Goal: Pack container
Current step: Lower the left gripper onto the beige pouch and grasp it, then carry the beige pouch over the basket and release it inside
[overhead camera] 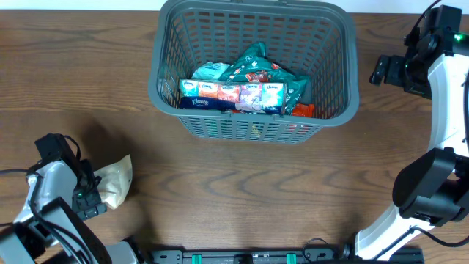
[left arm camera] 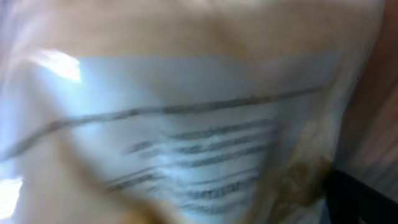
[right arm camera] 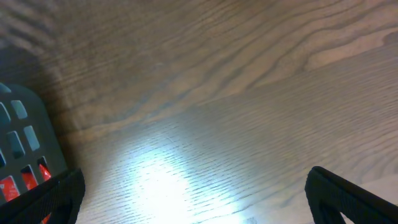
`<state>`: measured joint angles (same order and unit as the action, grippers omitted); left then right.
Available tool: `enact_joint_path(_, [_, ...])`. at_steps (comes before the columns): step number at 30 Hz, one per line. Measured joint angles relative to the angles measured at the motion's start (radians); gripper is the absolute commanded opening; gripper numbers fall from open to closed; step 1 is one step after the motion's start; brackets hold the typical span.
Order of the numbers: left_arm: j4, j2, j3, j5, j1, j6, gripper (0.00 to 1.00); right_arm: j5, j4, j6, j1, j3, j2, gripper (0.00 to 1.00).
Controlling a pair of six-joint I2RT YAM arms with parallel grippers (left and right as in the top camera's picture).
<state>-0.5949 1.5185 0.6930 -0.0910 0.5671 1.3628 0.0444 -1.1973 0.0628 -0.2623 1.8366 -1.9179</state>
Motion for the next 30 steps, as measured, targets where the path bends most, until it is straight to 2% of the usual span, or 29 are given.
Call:
enact_joint_path(2, [0.004,0.006,0.004,-0.005,0.000,-0.013,0.90,0.000,0.000,0.000,0.000,0.000,0.000,0.99])
enact_joint_path(3, [0.005,0.008,0.005,-0.006,0.000,-0.018,0.84,0.000,0.000,0.000,0.000,0.000,0.000,0.99])
enact_joint_path(6, [0.013,0.015,0.010,-0.023,0.000,-0.035,0.53,0.000,0.000,0.000,0.000,0.000,0.000,0.99])
enact_joint_path(7, [0.017,0.017,0.011,-0.027,0.000,-0.037,0.37,0.000,-0.001,0.000,0.000,0.000,0.000,0.99])
enact_joint_path(8, [0.019,0.018,0.011,-0.030,0.000,-0.041,0.25,0.000,0.000,0.000,0.000,0.000,0.000,0.99])
enact_joint_path(10, [0.018,0.019,0.013,-0.037,0.000,-0.050,0.12,0.000,0.000,0.000,0.000,0.000,0.000,0.99])
enact_joint_path(13, [0.016,0.019,0.014,-0.040,0.000,-0.066,0.10,0.000,0.000,0.000,0.000,0.000,0.000,0.99])
enact_joint_path(14, [0.016,0.019,0.014,-0.039,0.000,-0.077,0.06,0.000,0.000,0.000,0.000,0.000,0.000,0.99])
enact_joint_path(18, [0.010,0.008,0.016,-0.011,0.002,-0.156,0.06,0.000,0.001,0.000,0.000,0.000,0.000,0.99])
enact_joint_path(24, [0.004,-0.059,0.073,0.158,0.002,-0.380,0.06,0.000,0.000,0.000,0.000,0.000,0.000,0.99])
enact_joint_path(30, [-0.122,-0.154,0.304,0.322,0.002,-0.589,0.06,-0.002,0.001,0.000,0.000,0.000,0.000,0.99])
